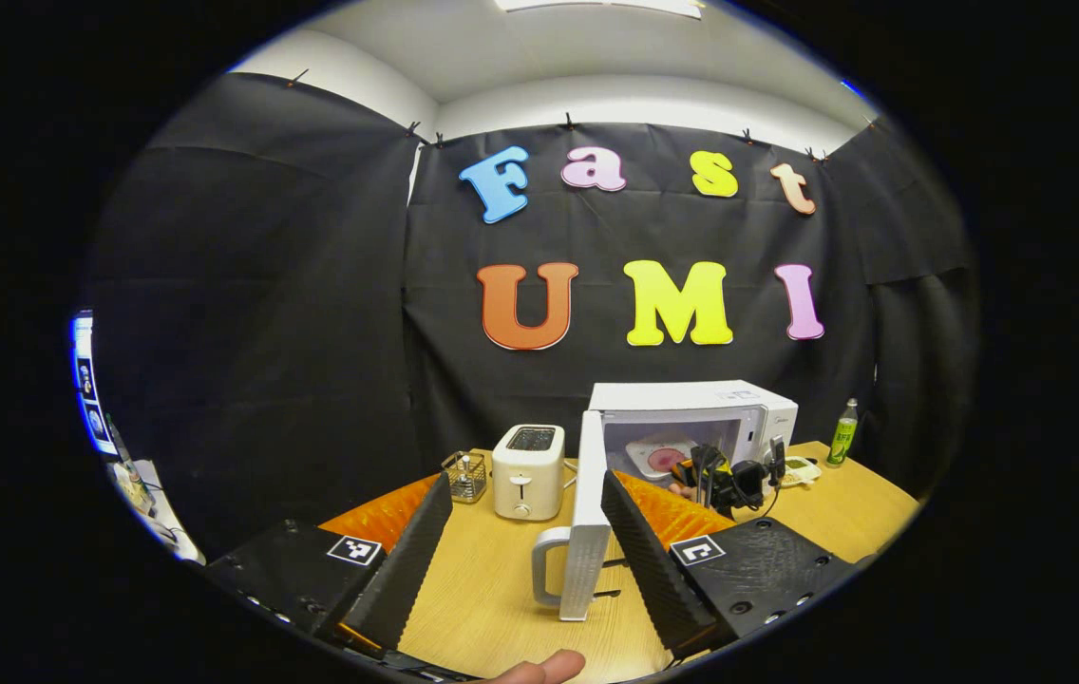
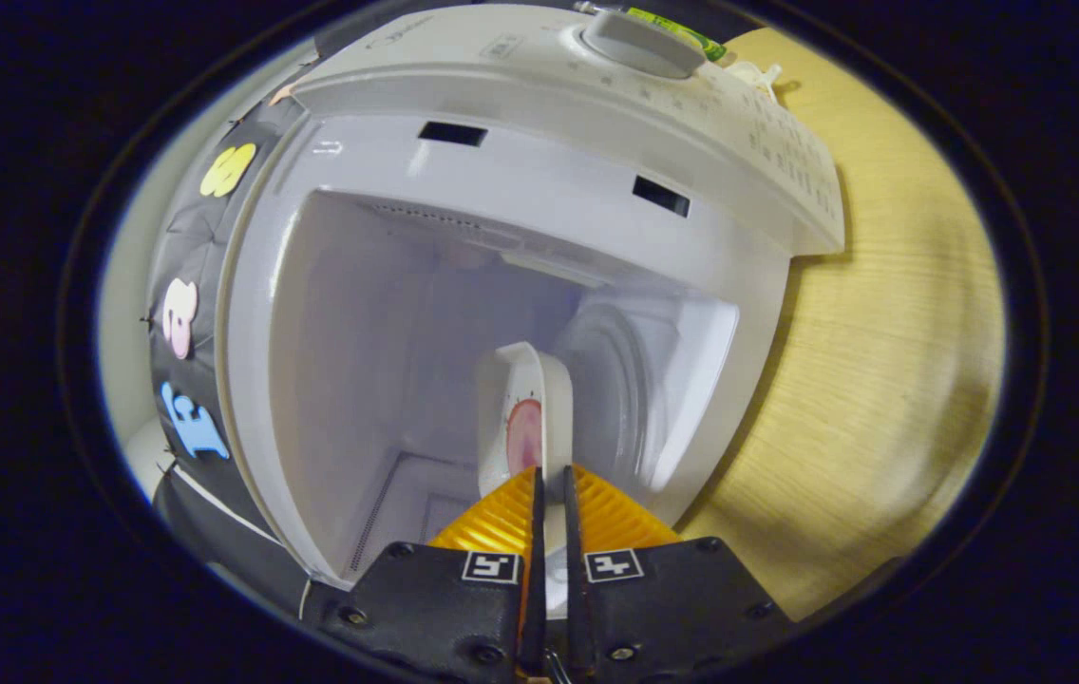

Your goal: Open the microwave oven with the left hand, put the food in, and close the microwave oven.

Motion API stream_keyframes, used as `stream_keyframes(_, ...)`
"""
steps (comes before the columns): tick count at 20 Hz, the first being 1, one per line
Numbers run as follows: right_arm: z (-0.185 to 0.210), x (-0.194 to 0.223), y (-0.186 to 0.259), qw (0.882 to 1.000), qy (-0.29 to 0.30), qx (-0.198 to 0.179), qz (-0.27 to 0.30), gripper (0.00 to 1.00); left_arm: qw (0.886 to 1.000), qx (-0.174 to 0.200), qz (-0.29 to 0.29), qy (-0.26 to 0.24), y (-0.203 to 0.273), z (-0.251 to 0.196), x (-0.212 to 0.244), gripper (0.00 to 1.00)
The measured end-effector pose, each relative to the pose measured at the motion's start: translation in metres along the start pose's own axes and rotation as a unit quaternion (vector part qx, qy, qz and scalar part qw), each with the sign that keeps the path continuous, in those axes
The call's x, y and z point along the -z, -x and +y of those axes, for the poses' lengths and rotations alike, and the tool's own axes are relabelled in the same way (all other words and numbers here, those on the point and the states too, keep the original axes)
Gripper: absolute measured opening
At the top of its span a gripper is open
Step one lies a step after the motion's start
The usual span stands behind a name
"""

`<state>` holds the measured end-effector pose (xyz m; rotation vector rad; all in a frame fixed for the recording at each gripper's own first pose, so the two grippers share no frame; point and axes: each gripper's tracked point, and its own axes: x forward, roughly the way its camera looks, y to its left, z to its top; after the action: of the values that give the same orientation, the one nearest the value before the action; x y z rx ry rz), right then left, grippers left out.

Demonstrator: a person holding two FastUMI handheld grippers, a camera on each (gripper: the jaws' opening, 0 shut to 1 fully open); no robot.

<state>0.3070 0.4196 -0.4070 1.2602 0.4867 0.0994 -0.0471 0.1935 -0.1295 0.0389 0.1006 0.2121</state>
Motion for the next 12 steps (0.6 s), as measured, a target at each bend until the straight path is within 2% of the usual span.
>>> stream_keyframes(1, 0.001, -0.001, -0.001, 1.0, -0.001, -0.004, -0.006, 0.07, 1.0, -0.002, 0.002, -0.004, 0.001, 0.002, 0.0, 0.95)
stream_keyframes(2, -0.001, -0.002, 0.003, 1.0, 0.015, -0.005, -0.008, 0.14, 1.0, -0.006, 0.003, -0.007, 0.001, 0.003, 0.001, 0.95)
stream_keyframes(3, 0.0, 0.001, 0.002, 0.999, 0.034, -0.007, -0.008, 0.1, 1.0, -0.006, 0.004, -0.007, 0.002, 0.003, 0.002, 0.95)
stream_keyframes(4, 0.001, 0.0, 0.003, 0.999, 0.049, -0.009, -0.014, 0.11, 1.0, -0.008, 0.002, -0.005, 0.002, 0.004, 0.0, 0.95)
stream_keyframes(5, 0.003, -0.001, 0.005, 0.998, 0.067, -0.009, -0.018, 0.02, 1.0, -0.013, -0.003, -0.001, 0.001, 0.005, -0.001, 0.94)
stream_keyframes(6, 0.006, 0.0, 0.008, 0.995, 0.093, -0.011, -0.018, 0.2, 1.0, -0.018, -0.008, 0.003, 0.001, 0.005, -0.002, 0.94)
stream_keyframes(7, 0.009, -0.001, 0.012, 0.992, 0.124, -0.014, -0.023, 0.34, 1.0, -0.025, -0.013, 0.007, 0.0, 0.006, -0.003, 0.95)
stream_keyframes(8, 0.008, -0.004, 0.015, 0.986, 0.164, -0.007, -0.029, 0.33, 0.999, -0.03, -0.02, 0.007, 0.0, 0.008, -0.004, 0.95)
stream_keyframes(10, 0.005, -0.004, 0.022, 0.972, 0.232, -0.003, -0.03, 0.64, 0.999, -0.045, -0.018, -0.002, 0.003, 0.023, 0.003, 0.94)
stream_keyframes(11, 0.004, 0.0, 0.027, 0.965, 0.261, -0.004, -0.025, 0.71, 0.998, -0.054, -0.016, -0.005, 0.007, 0.035, 0.007, 0.94)
stream_keyframes(12, -0.001, 0.002, 0.031, 0.955, 0.297, 0.002, -0.015, 0.65, 0.998, -0.06, -0.014, -0.005, 0.011, 0.043, 0.009, 0.94)
